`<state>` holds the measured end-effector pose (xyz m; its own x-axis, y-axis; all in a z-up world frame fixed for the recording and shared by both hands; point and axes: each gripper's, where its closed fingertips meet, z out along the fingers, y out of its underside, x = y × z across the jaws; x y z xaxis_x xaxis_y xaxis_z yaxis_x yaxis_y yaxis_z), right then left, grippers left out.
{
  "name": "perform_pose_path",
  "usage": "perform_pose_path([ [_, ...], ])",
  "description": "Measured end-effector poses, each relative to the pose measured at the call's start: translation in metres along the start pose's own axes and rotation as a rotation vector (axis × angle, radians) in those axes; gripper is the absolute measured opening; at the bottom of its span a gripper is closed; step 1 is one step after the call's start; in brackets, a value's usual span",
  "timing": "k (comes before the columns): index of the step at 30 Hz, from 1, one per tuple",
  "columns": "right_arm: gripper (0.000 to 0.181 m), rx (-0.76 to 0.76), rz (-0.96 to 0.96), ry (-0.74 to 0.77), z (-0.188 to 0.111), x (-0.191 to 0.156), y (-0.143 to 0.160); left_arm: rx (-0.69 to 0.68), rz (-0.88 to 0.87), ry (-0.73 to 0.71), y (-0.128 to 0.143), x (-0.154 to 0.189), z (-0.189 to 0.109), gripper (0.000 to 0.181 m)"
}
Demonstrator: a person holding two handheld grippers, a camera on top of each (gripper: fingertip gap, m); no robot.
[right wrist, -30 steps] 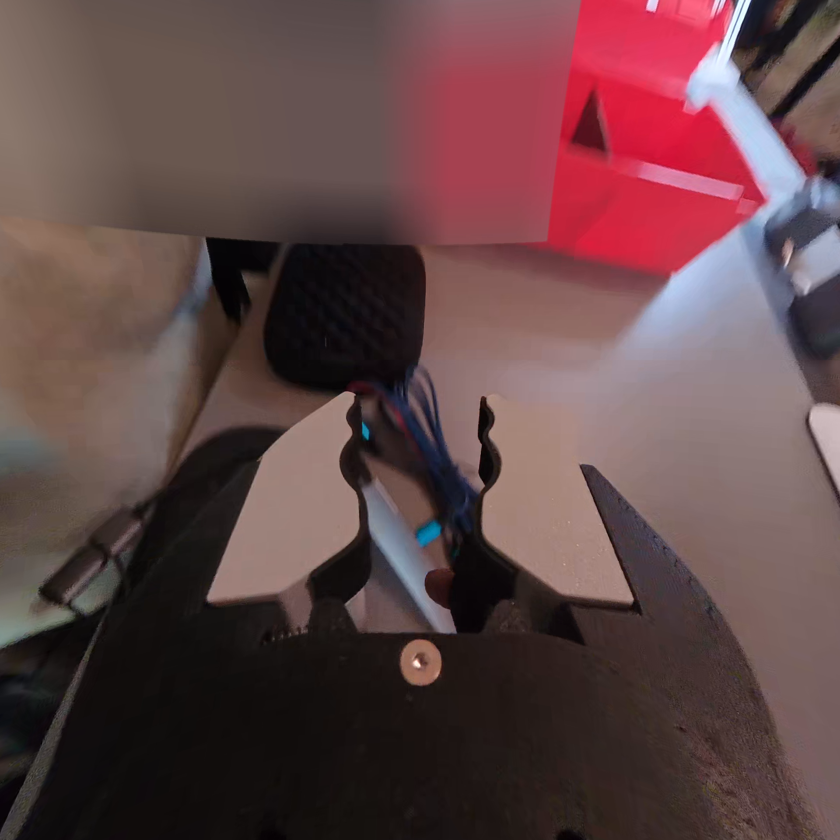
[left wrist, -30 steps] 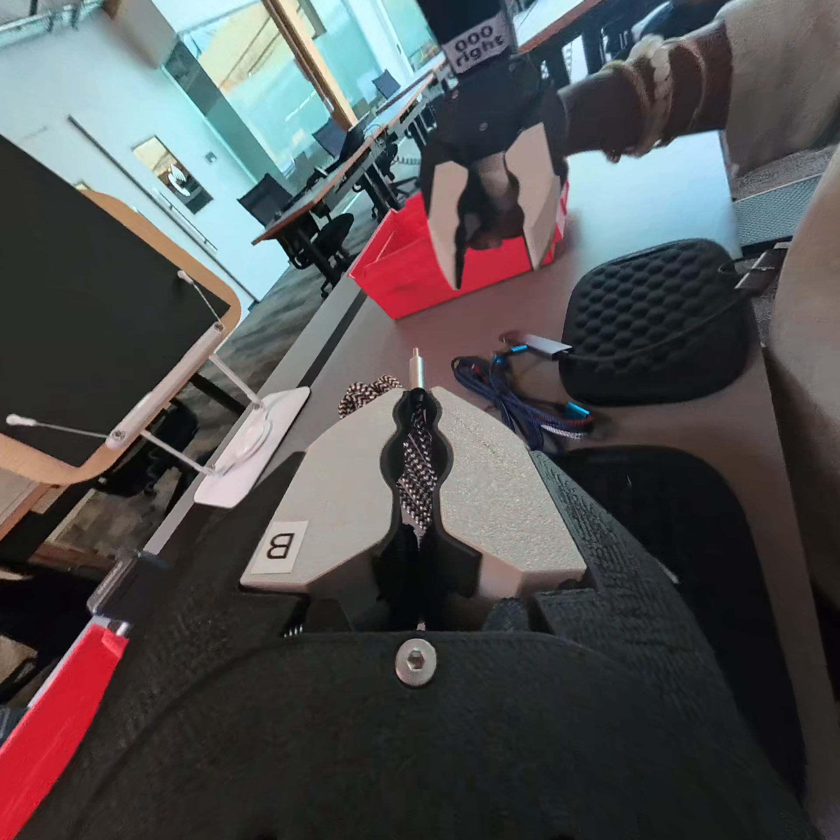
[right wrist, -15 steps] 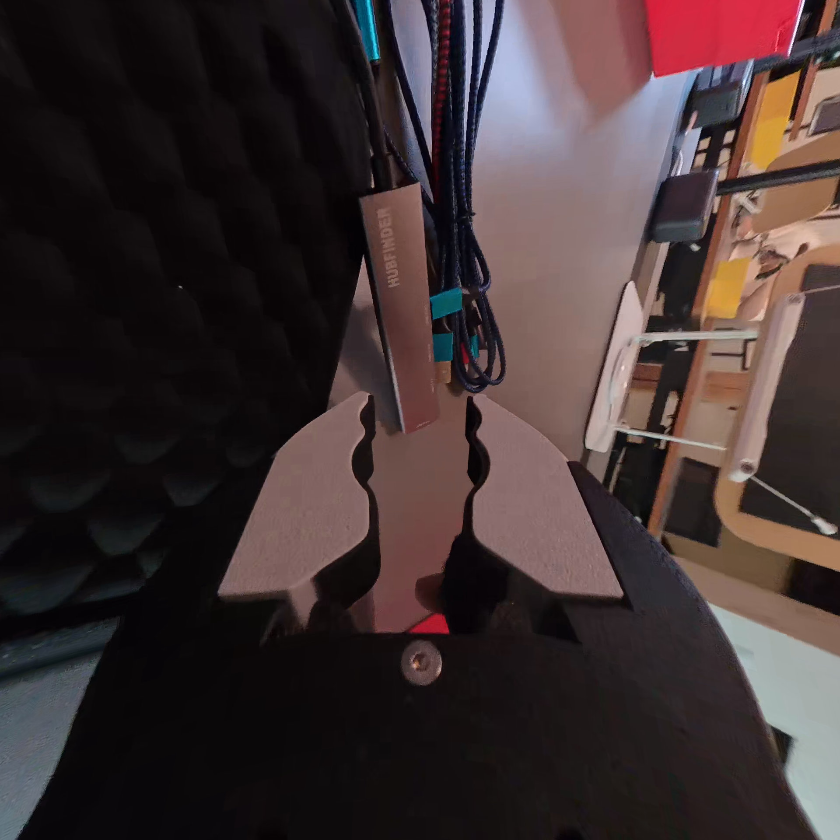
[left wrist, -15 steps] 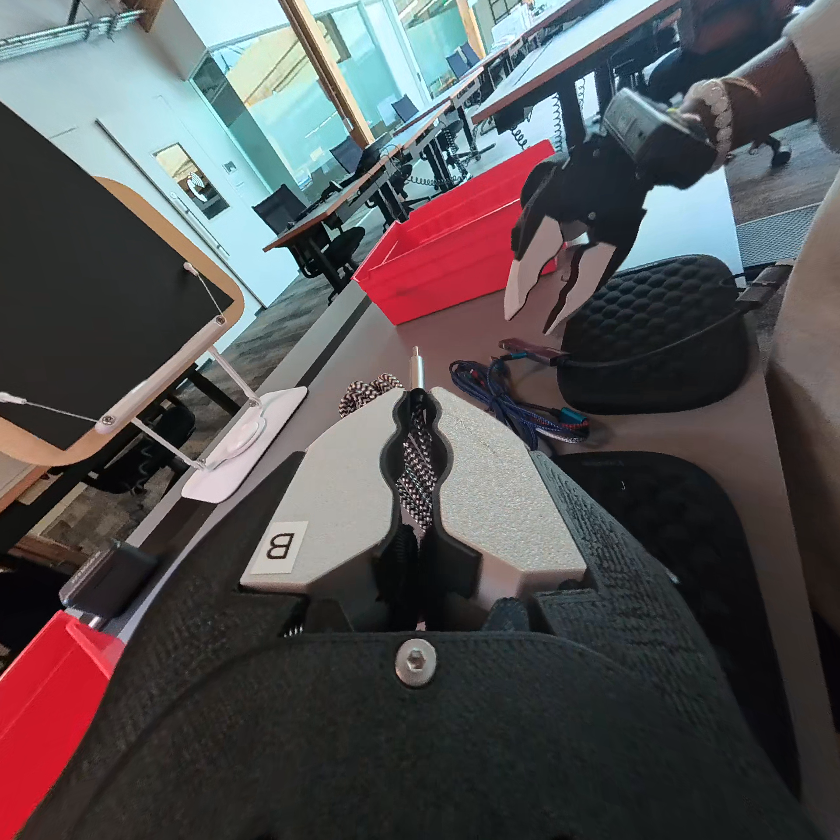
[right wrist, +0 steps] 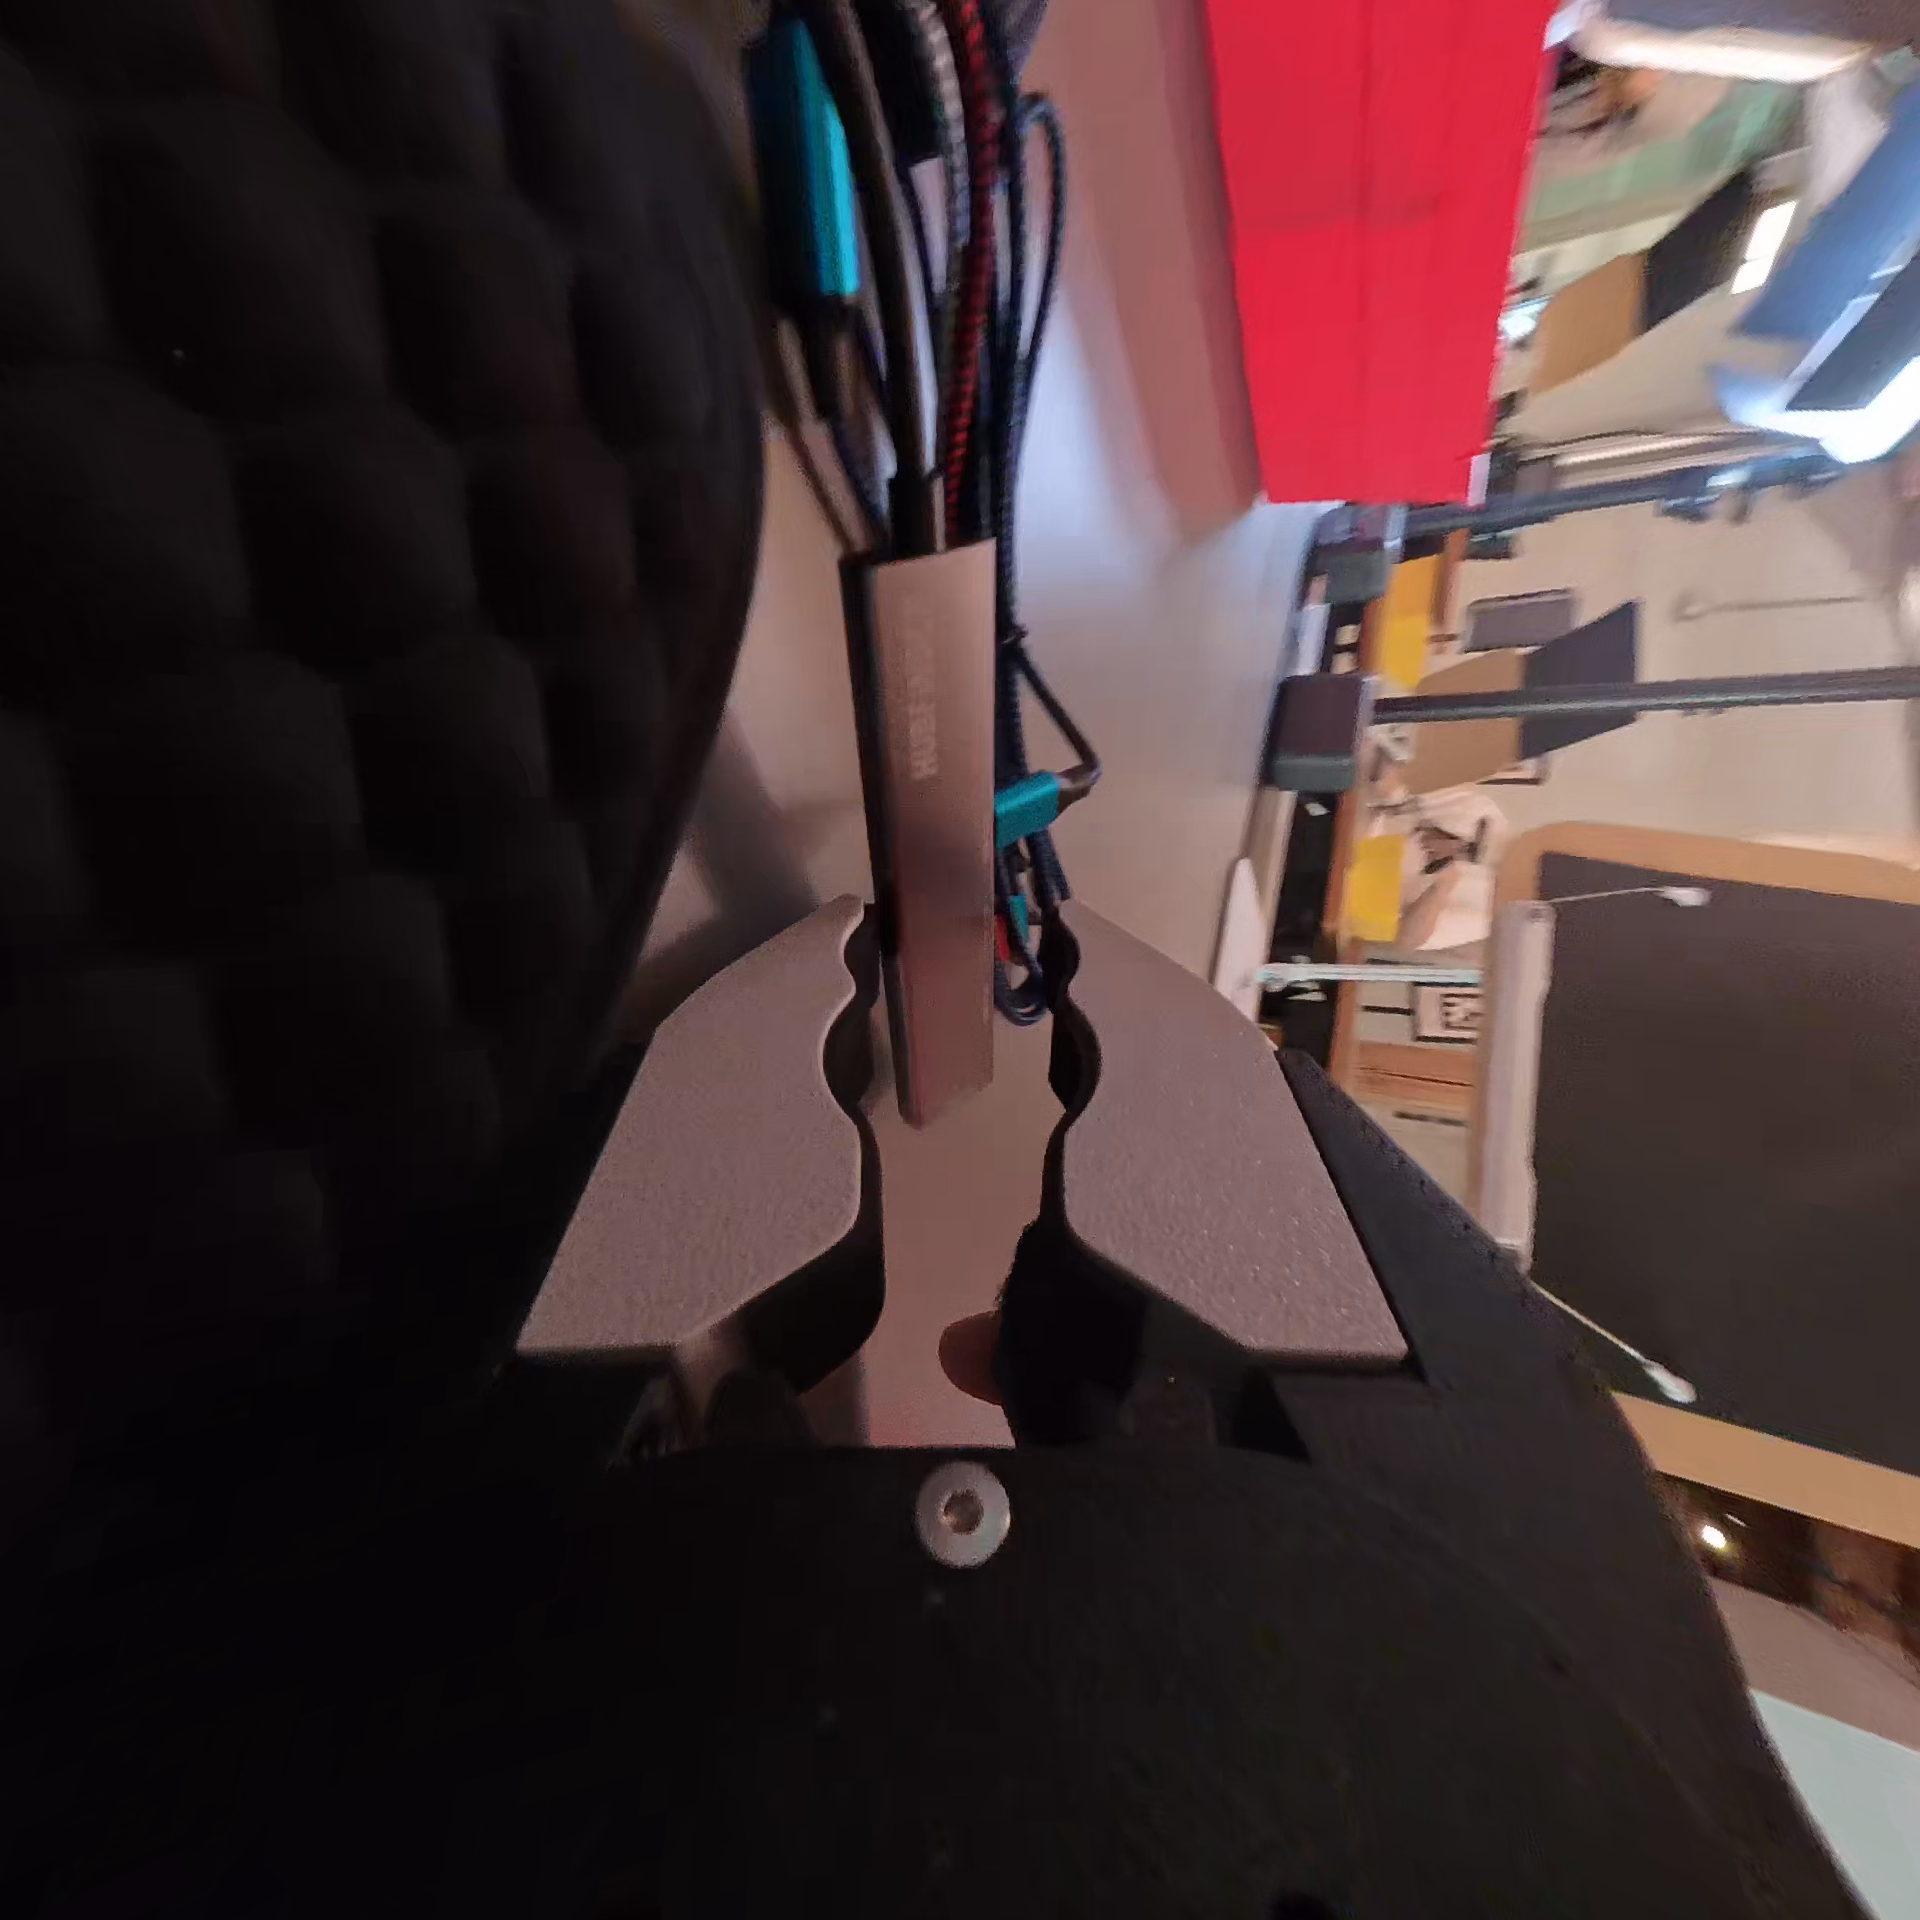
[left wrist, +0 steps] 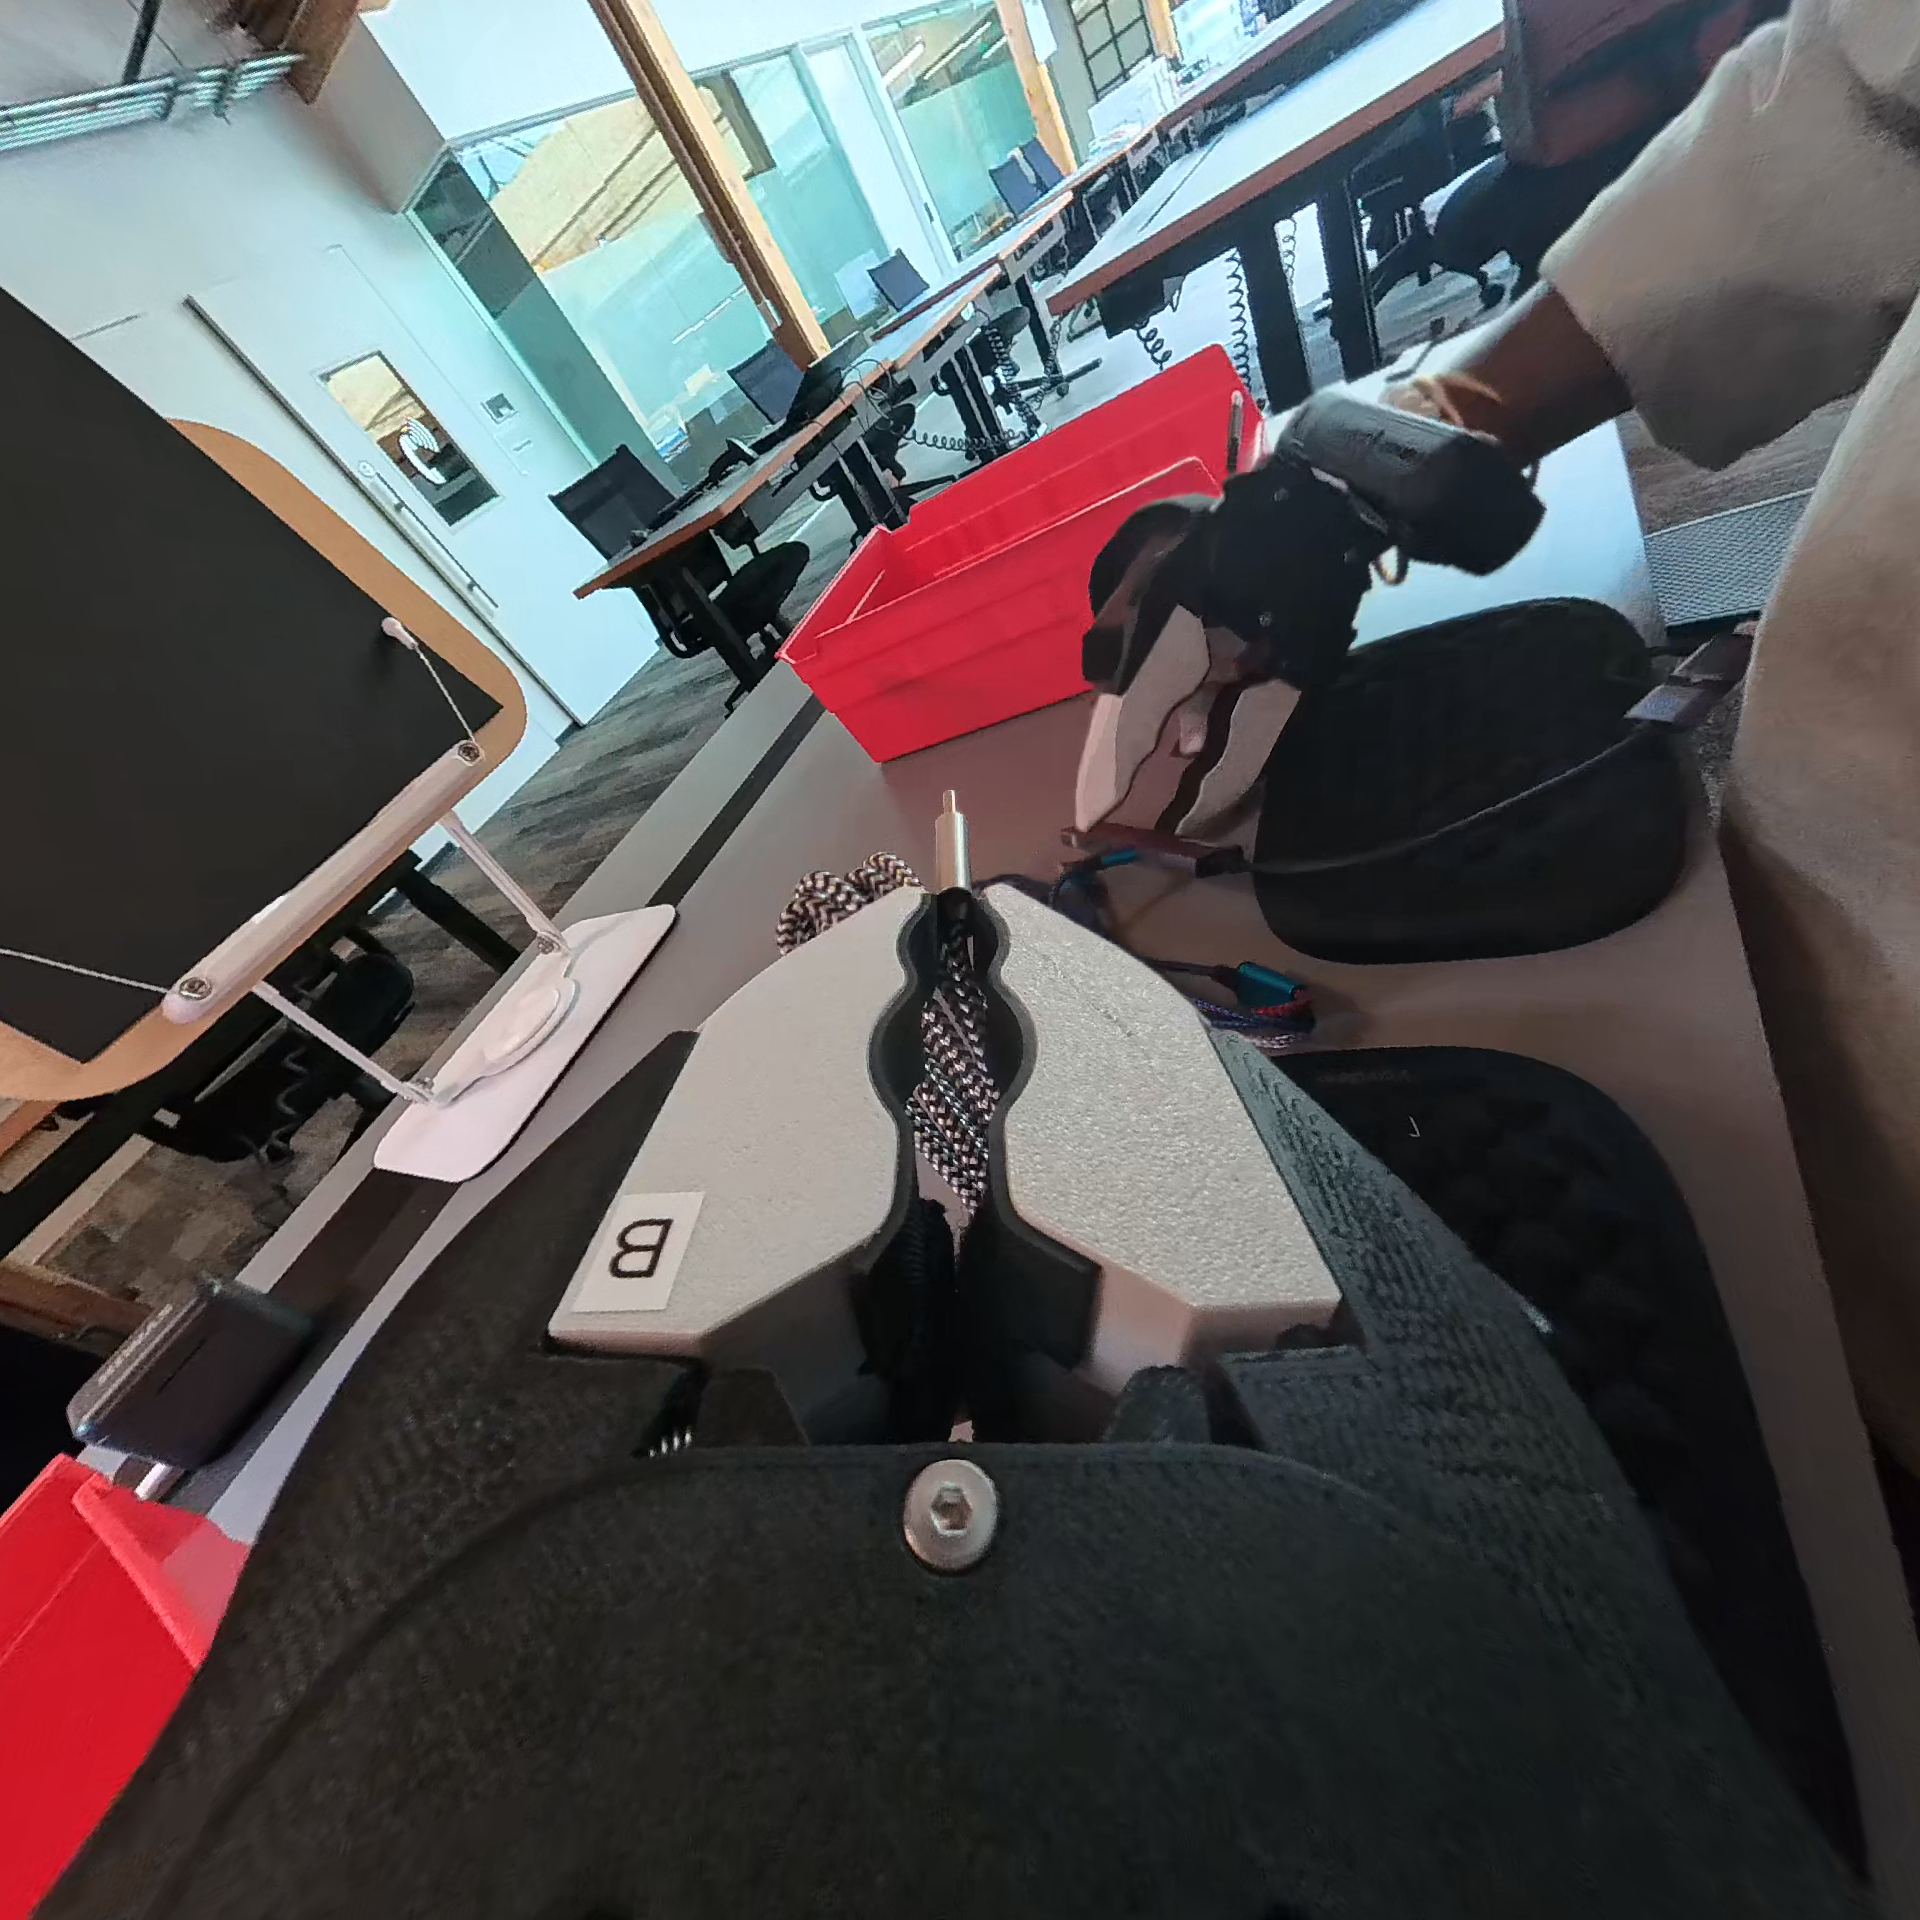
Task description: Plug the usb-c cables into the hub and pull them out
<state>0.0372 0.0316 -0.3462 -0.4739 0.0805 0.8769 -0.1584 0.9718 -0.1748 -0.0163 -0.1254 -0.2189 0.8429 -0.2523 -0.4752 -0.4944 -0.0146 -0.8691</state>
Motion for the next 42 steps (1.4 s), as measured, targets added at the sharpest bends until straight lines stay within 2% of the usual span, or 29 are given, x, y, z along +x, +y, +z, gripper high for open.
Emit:
perform_pose_path([
  [2,0.028,-0.002,-0.015,0.062,0.008,0.008,-0.001,0.003,-0.004,-0.001,0.001,-0.001,0.001,0.004],
  [3,0.018,-0.016,-0.038,0.086,0.012,0.010,0.000,0.007,-0.006,-0.004,0.000,-0.001,0.002,0.004],
  [5,0.015,-0.030,-0.071,0.125,0.022,0.016,-0.001,0.025,-0.022,-0.004,-0.001,-0.003,0.002,0.004],
  [8,0.010,0.013,-0.030,0.166,0.025,0.033,-0.007,0.018,-0.027,-0.008,-0.001,-0.004,0.003,0.004],
  [12,0.009,0.124,0.004,0.208,0.008,0.067,-0.031,-0.014,-0.033,-0.030,0.002,-0.010,0.001,0.004],
  [16,0.009,0.307,0.072,0.247,-0.024,0.105,-0.065,-0.032,-0.027,-0.076,-0.001,-0.025,-0.003,0.004],
  [20,0.008,0.543,0.187,0.134,-0.060,0.130,-0.093,0.016,-0.043,-0.122,-0.017,-0.044,-0.009,0.004],
  [26,0.008,0.781,0.345,-0.062,-0.083,0.143,-0.100,0.231,-0.037,-0.091,-0.082,-0.048,-0.012,0.004],
  [29,0.008,0.988,0.408,-0.151,-0.104,0.151,-0.114,0.124,-0.023,-0.083,-0.072,-0.057,0.003,0.005],
  [31,0.008,1.085,0.423,-0.213,-0.115,0.154,-0.124,0.151,-0.033,-0.026,-0.078,-0.053,0.019,0.004],
  [34,0.008,0.983,0.374,-0.287,-0.099,0.143,-0.129,0.326,-0.042,0.056,-0.124,-0.040,0.024,0.004],
  [36,0.008,0.906,0.338,-0.322,-0.087,0.135,-0.130,0.378,-0.018,0.088,-0.145,-0.031,0.026,0.004],
  [37,0.008,0.892,0.326,-0.326,-0.085,0.133,-0.131,0.352,0.005,0.114,-0.146,-0.024,0.032,0.004],
  [38,0.008,0.900,0.321,-0.324,-0.085,0.134,-0.133,0.266,0.034,0.117,-0.135,-0.020,0.042,0.004],
  [40,0.008,0.950,0.322,-0.287,-0.094,0.143,-0.137,0.079,0.097,0.098,-0.102,-0.014,0.061,0.004],
  [42,0.008,0.969,0.315,-0.207,-0.101,0.154,-0.137,0.024,0.088,0.143,-0.085,-0.002,0.068,0.004],
])
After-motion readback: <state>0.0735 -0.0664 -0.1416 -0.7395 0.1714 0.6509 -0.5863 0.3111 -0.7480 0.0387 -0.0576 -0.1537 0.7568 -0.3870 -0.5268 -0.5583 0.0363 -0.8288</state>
